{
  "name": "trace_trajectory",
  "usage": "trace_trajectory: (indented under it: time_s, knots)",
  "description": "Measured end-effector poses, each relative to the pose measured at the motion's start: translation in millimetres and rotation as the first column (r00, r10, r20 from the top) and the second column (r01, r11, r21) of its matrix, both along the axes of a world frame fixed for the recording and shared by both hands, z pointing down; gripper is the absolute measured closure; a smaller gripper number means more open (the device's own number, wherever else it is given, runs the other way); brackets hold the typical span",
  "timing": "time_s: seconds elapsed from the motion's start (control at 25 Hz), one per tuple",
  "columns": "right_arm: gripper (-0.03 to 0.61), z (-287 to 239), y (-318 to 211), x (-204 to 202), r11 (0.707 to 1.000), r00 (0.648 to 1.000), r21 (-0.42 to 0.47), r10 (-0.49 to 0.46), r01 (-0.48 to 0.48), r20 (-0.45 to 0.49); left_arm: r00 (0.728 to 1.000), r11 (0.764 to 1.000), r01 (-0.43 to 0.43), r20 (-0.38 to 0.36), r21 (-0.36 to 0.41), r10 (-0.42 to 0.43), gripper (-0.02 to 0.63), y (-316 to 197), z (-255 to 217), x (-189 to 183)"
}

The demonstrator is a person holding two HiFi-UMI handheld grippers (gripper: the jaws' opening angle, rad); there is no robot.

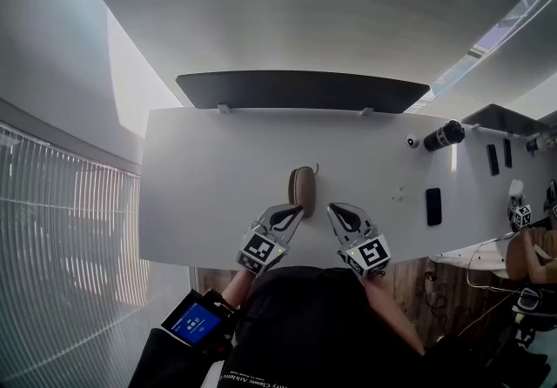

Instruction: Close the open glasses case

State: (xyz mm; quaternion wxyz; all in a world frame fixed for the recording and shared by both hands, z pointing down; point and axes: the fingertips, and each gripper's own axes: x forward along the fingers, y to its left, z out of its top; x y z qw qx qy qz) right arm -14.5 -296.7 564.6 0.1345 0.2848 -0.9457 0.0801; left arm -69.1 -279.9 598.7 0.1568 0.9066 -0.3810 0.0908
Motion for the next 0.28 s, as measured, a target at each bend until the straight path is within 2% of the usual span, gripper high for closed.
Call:
trace_trajectory:
  time_s: [0.28]
  knots:
    - [0.574,5,12,-8,1.000,1.000,-0.004,-0.012,0.012,-0.014,1.000,1.000,0.001,-0.006,-0.007,-0.001,0.607,13,2,-5]
